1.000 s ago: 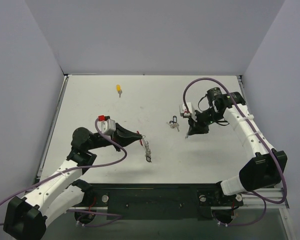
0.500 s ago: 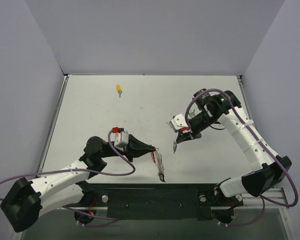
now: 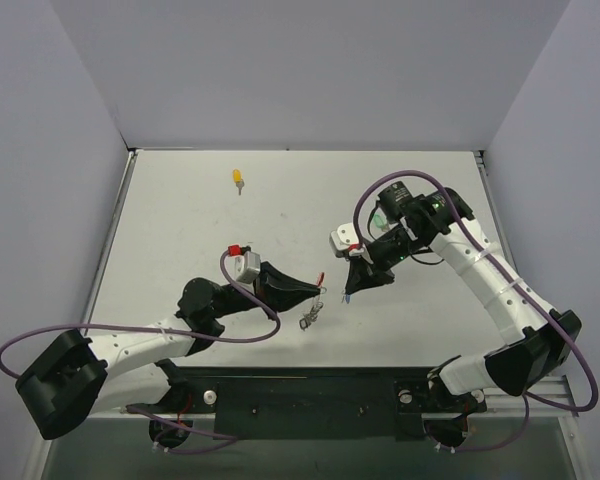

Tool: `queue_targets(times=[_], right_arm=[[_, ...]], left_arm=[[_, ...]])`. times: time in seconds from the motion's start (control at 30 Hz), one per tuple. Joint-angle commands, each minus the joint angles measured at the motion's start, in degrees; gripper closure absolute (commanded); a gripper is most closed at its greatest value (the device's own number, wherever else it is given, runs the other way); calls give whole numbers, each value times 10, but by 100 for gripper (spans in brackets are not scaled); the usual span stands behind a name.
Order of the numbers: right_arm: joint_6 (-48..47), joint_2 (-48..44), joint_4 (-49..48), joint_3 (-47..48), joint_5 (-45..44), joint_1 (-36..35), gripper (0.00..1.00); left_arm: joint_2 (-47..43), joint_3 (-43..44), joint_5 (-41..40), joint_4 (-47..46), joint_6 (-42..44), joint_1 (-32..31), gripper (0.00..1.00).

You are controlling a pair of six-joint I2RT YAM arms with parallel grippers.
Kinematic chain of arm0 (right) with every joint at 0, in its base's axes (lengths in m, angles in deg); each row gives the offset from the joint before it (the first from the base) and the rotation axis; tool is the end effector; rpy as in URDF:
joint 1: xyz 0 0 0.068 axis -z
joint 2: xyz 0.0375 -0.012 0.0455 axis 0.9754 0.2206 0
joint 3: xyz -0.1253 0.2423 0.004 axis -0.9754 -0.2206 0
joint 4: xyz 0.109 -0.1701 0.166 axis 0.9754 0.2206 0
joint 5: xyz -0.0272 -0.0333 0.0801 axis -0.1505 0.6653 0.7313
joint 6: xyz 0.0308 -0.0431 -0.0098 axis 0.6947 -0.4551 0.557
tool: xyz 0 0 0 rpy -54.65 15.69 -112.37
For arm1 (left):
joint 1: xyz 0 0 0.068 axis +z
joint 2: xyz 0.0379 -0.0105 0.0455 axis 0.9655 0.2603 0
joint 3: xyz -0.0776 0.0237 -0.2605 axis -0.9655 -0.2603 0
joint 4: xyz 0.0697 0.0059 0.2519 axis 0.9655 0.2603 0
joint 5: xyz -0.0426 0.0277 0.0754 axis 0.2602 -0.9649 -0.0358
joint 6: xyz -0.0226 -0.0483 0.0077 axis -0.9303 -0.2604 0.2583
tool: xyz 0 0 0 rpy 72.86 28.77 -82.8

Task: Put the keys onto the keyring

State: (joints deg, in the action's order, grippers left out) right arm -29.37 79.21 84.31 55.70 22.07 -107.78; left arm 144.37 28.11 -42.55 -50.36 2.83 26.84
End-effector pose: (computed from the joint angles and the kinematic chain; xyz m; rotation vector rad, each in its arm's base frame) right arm 0.2041 0.1552 0.3657 -1.9051 1.1785 0.9603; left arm 0.1328 -0.1765 0.2668 0.7934 1.1356 -1.4200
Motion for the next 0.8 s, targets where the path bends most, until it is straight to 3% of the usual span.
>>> queue_targets(times=[0.0,0.77], right_arm=[[58,-14,-34,-7,14,-13,100],[115,-16,-75,-4,17,-24,100]], left_arm=[[9,9,-30,-79,-38,-7,100],[80,3,-85,-155,-92,-25,100]])
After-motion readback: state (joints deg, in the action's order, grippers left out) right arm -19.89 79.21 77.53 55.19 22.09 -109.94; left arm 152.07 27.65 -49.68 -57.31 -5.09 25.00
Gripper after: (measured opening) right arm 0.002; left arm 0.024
